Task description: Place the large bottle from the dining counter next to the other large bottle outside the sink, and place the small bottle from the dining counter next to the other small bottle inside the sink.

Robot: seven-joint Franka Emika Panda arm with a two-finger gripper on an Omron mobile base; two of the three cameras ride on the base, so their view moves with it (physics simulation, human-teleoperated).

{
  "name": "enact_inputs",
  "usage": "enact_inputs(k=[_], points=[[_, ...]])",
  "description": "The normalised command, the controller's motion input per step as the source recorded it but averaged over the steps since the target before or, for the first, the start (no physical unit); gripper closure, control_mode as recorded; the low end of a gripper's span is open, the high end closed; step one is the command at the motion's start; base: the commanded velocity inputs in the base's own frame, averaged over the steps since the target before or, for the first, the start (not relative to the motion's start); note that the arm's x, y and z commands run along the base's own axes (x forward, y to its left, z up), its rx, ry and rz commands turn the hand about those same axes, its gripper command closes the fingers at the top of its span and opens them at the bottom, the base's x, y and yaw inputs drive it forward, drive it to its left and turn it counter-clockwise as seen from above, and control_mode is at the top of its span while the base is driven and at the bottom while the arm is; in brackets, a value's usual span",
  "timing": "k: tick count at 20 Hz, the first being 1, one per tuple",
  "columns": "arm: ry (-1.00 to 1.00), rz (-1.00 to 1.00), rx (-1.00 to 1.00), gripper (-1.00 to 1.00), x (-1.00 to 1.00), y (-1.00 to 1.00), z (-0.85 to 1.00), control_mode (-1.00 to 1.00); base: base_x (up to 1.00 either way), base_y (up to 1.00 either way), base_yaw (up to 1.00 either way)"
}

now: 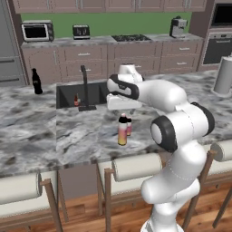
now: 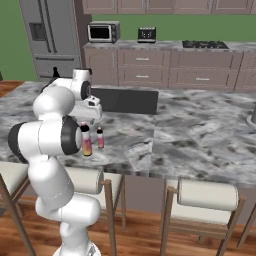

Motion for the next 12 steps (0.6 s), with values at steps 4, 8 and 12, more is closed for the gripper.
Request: enact_inputs(k=[4,8,12], points=[[0.00,0.00,0.00,-1.00,-0.01,0.00,-0.01,-1.00,0.00,0.00,0.00],[0.00,0.00,0.00,-1.00,0.00,0.00,-0.13,-1.00,0.00,0.00,0.00],[0.00,0.00,0.00,-1.00,0.00,0.00,-0.14,-1.00,0.00,0.00,0.00]])
